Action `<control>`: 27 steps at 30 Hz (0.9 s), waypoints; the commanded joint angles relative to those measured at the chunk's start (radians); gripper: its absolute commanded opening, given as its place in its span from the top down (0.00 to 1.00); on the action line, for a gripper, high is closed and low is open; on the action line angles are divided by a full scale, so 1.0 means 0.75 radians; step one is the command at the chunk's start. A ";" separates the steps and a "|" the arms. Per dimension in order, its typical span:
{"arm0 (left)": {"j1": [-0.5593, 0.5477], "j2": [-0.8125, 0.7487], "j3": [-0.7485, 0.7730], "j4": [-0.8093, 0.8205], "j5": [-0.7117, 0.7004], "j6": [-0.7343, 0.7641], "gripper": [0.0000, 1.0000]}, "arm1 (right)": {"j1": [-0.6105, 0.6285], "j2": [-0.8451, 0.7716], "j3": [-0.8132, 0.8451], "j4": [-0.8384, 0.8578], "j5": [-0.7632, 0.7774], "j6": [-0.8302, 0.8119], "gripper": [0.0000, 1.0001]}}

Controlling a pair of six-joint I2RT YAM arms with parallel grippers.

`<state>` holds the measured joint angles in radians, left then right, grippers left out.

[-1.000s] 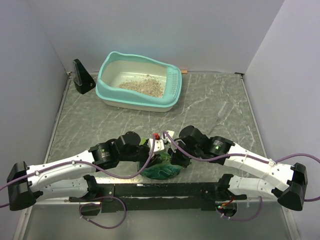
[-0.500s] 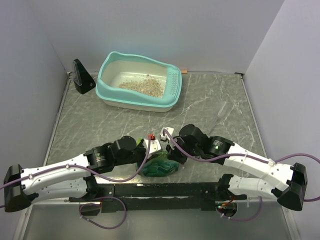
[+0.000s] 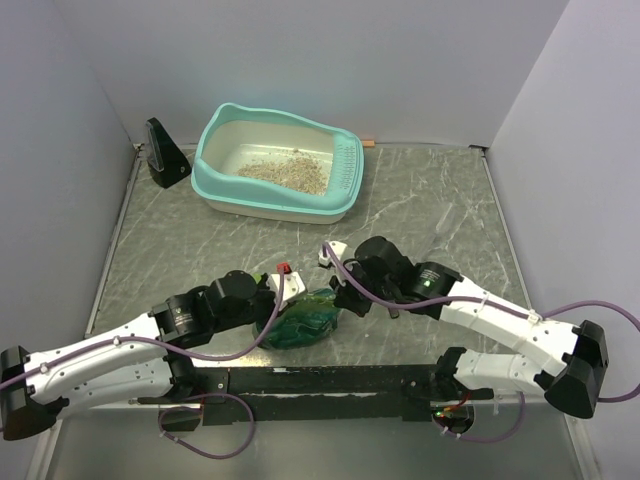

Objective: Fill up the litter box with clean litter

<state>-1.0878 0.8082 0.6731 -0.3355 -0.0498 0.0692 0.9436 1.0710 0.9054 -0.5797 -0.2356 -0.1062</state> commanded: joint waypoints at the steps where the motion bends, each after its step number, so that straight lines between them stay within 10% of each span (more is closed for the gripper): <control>1: 0.043 -0.077 0.009 -0.003 -0.161 0.028 0.99 | -0.043 0.069 0.020 -0.160 0.052 -0.016 1.00; 6: 0.045 -0.106 -0.004 0.006 -0.142 0.018 0.99 | -0.080 0.077 0.051 -0.107 0.254 0.037 0.94; 7: 0.045 -0.106 -0.004 0.012 -0.144 0.020 0.99 | -0.104 0.067 0.069 -0.105 0.285 0.058 0.73; 15: 0.047 -0.041 0.039 0.008 -0.340 0.037 0.99 | -0.311 -0.105 0.061 -0.121 0.686 0.240 0.19; 27: 0.156 0.086 0.221 0.079 -0.157 0.177 0.99 | -0.877 -0.029 -0.213 0.004 0.098 0.626 0.28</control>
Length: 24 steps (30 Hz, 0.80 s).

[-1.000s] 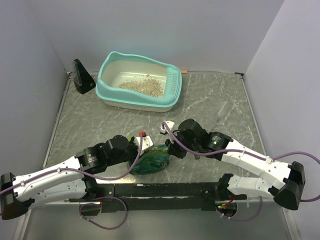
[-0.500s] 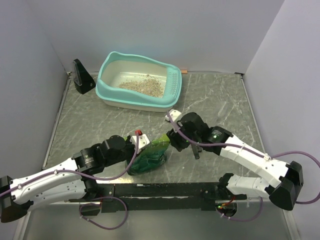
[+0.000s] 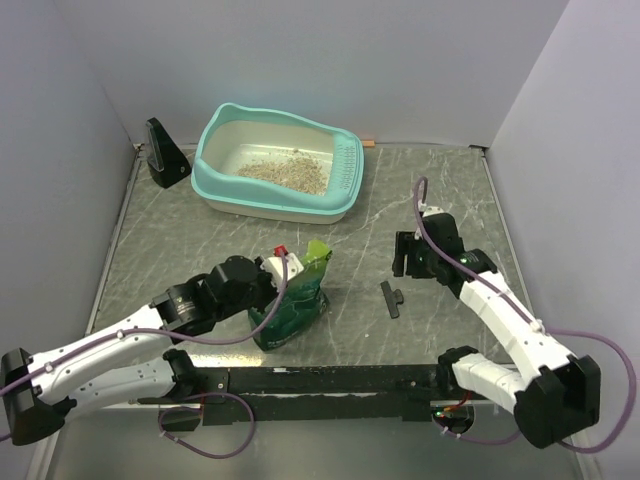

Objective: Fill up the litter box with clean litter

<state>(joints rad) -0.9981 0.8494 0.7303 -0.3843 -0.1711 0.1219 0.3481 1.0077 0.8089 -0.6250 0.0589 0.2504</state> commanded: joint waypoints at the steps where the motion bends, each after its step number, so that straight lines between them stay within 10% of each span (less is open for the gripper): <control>1: 0.038 0.068 0.163 0.142 0.044 0.118 0.99 | -0.088 0.059 -0.101 0.068 -0.293 0.163 0.28; 24: 0.104 0.079 0.063 0.312 0.539 0.322 0.99 | -0.200 0.192 -0.312 0.299 -0.371 0.218 0.39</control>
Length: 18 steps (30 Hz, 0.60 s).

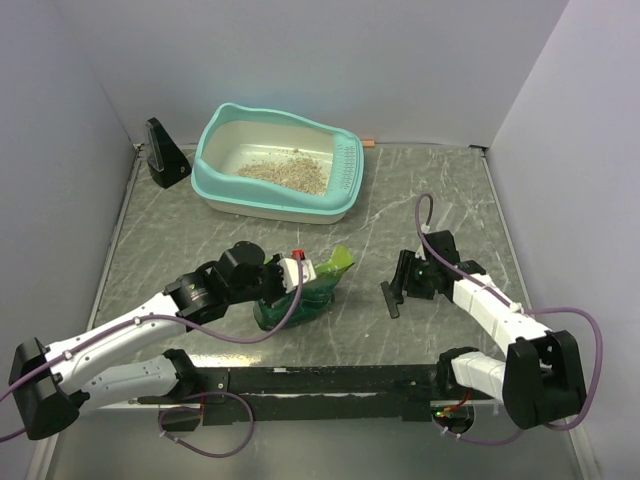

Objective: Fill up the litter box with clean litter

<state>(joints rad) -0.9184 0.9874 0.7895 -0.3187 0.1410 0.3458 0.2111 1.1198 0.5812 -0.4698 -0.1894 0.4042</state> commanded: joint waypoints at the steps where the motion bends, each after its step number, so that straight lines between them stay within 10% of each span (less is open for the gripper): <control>1: -0.003 -0.116 -0.036 0.222 0.101 0.022 0.99 | -0.016 0.051 -0.008 0.101 -0.038 0.015 0.40; 18: -0.005 -0.134 -0.059 0.231 -0.090 -0.074 0.60 | -0.020 0.106 -0.067 0.176 -0.148 0.030 0.63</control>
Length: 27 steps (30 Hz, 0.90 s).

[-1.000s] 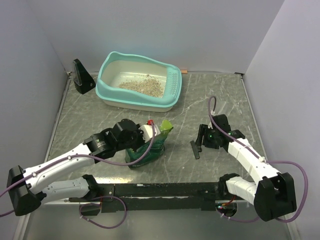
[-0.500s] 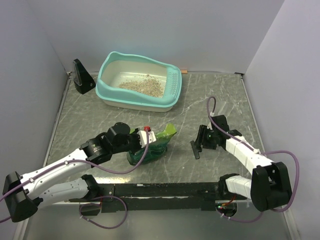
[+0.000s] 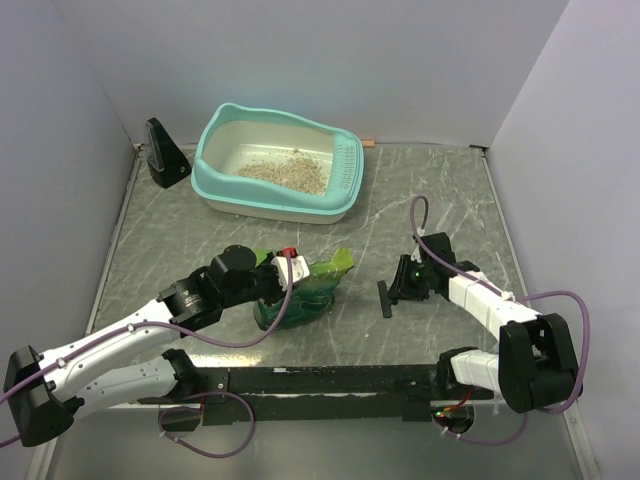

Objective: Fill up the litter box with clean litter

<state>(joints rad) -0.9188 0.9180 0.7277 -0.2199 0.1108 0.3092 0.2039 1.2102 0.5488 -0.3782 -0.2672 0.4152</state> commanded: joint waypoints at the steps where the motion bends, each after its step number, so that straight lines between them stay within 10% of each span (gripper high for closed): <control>1: -0.004 -0.046 0.018 0.101 -0.054 -0.026 0.59 | -0.012 -0.010 -0.028 0.060 -0.053 0.017 0.63; 7: -0.002 -0.072 0.016 0.109 -0.084 -0.036 0.57 | -0.010 0.012 -0.051 0.105 -0.073 0.044 0.64; 13: -0.004 -0.099 -0.003 0.136 -0.109 -0.034 0.56 | -0.008 0.010 -0.051 0.140 -0.075 0.060 1.00; 27: -0.004 -0.046 0.457 -0.154 -0.138 -0.363 0.48 | 0.033 -0.551 0.088 -0.132 0.098 -0.040 1.00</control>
<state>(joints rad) -0.9195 0.8585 0.9077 -0.2501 -0.0551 0.2066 0.2054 0.9634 0.5255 -0.3920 -0.2695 0.4328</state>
